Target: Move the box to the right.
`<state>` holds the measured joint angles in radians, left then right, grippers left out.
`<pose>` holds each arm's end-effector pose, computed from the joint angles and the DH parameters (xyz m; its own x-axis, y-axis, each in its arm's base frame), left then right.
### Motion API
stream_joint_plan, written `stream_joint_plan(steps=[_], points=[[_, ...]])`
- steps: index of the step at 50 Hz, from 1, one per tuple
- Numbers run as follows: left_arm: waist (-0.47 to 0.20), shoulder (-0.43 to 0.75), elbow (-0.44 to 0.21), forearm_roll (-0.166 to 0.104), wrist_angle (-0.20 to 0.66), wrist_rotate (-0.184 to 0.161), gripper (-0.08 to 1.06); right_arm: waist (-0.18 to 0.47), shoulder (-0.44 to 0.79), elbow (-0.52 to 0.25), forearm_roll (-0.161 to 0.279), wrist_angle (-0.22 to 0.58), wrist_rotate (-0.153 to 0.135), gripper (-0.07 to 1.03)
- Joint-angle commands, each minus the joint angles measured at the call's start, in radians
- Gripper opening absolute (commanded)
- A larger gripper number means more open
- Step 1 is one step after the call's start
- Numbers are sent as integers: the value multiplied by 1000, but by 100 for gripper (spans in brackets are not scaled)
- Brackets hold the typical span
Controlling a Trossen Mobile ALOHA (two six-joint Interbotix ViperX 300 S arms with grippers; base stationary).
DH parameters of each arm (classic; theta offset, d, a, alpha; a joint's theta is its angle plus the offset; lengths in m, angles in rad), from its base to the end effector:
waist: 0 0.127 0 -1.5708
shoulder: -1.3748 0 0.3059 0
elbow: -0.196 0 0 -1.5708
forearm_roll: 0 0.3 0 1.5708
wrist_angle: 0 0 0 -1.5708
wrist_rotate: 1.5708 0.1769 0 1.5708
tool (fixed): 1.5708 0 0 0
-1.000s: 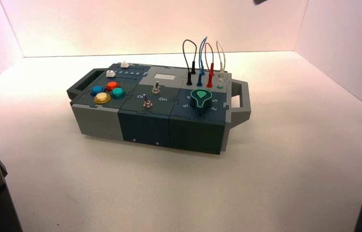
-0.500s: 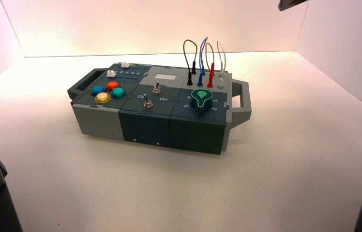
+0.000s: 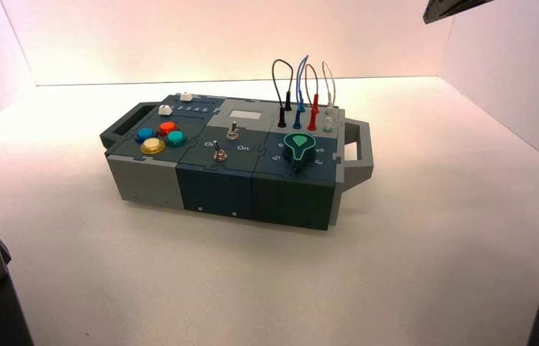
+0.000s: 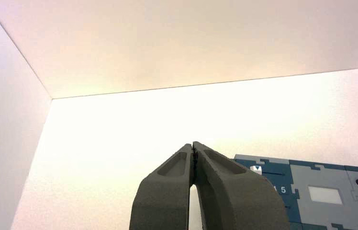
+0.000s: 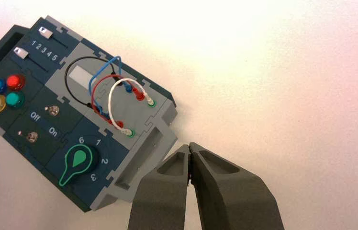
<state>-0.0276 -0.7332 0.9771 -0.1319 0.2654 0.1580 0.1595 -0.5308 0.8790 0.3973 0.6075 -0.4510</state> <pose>0.2888 -0.0141 0.2315 0.8724 -0.0586 -0.4853 0.0726 0.9973 0.0101 0.2764 0.0840 0.1765 0.5496 0.3121 -0.7749 -0.3786 0.9199 0.1020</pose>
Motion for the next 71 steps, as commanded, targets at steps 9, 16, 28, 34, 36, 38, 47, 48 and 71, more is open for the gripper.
stream_joint_plan(steps=[9, 16, 28, 34, 36, 38, 47, 48, 71], points=[[6, 2, -6, 0, -21, 5, -3, -3, -46, 32, 9, -130, 14, -2], [8, 3, -8, 0, -26, 5, -3, -3, -135, 92, 26, -238, 28, -2], [8, 8, -9, 0, -31, 5, -3, -3, -202, 103, 34, -232, 34, -2], [6, 9, -12, 0, -32, 5, -3, -2, -175, 95, 34, -215, 34, -2], [6, 6, -15, 0, -32, 5, -3, -3, -160, 87, 34, -199, 34, -2], [3, 5, -17, 0, -31, 5, -3, -3, -147, 80, 34, -189, 34, -2], [-17, -2, -15, -2, -32, 3, -3, -2, -64, 58, 31, -170, 31, -2], [-20, -2, -17, -2, -32, 2, -3, -3, -57, 55, 31, -167, 29, -2], [-72, -8, -5, 2, -32, 5, -3, -2, -25, 41, 18, -140, 25, -2]])
